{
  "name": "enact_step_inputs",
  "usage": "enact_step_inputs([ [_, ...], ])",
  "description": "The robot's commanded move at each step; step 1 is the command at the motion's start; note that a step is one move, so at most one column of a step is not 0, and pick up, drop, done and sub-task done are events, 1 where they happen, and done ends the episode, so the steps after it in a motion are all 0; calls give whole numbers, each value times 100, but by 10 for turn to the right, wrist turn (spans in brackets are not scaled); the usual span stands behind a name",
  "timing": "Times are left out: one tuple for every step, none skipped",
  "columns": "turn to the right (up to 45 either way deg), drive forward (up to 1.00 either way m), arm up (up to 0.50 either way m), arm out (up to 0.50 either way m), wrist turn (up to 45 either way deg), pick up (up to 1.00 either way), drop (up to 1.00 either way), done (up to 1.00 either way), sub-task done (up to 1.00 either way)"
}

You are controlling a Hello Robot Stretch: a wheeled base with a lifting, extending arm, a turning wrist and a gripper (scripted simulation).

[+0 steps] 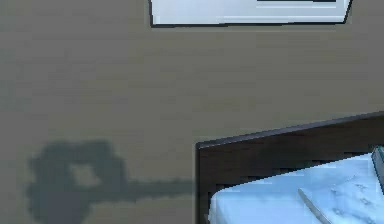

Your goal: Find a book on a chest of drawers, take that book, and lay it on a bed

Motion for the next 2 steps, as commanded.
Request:
enact_step_inputs([
  [0, 0, 0, 0, 450, 0, 0, 0, 0],
  [0, 0, 0, 0, 450, 0, 0, 0, 0],
])
